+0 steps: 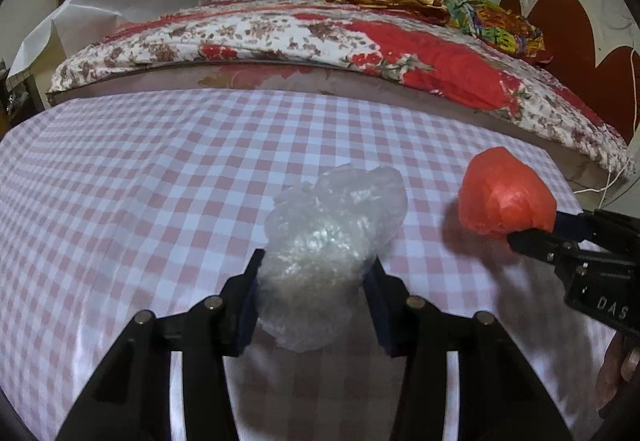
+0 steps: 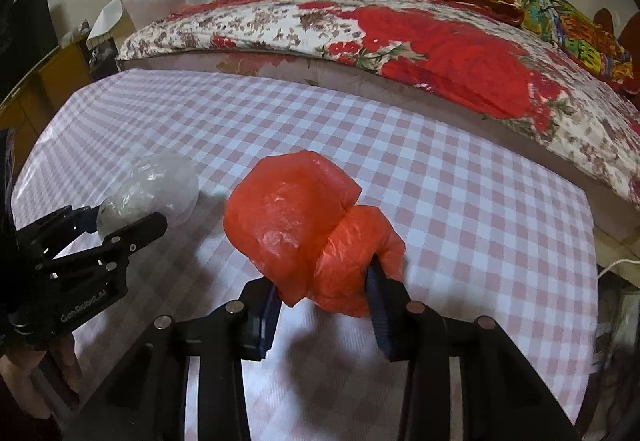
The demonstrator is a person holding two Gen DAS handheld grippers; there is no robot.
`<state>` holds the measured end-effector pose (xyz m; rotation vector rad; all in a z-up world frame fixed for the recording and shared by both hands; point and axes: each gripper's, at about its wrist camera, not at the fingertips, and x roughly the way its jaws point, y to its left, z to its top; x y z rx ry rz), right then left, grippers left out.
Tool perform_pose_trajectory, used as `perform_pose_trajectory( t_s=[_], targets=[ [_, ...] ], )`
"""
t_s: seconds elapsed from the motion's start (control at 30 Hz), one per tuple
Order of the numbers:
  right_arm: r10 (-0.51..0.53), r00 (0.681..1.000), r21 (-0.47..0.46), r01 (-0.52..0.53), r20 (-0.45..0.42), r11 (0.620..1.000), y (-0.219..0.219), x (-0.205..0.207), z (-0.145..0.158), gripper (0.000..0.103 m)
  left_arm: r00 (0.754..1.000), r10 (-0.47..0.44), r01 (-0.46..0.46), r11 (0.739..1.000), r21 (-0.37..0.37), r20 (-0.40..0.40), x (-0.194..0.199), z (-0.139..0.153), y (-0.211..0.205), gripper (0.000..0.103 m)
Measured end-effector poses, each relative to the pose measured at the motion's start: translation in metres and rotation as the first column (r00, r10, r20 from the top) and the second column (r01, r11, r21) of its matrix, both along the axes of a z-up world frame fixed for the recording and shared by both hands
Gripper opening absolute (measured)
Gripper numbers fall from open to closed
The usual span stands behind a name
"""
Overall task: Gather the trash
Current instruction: 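Carry the red and clear plastic bags with both tools over the bin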
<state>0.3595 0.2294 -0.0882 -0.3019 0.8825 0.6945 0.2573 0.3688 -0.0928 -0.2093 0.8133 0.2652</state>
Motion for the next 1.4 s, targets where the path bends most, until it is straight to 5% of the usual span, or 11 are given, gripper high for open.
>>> perform_pose_trajectory(
  t_s=[0.7, 1.4],
  targets=[
    [-0.083, 0.993, 0.027, 0.081, 0.088, 0.996, -0.132, -0.074, 0.059, 0.041, 0.997, -0.064, 0.063, 0.998, 0.016, 0.050, -0.071, 0.040, -0.080, 0.049],
    [-0.297, 0.941, 0.000, 0.301, 0.163, 0.954, -0.310, -0.128, 0.079, 0.041, 0.953, -0.295, 0.292, 0.955, 0.045, 0.074, -0.085, 0.057, -0.221, 0.049]
  ],
)
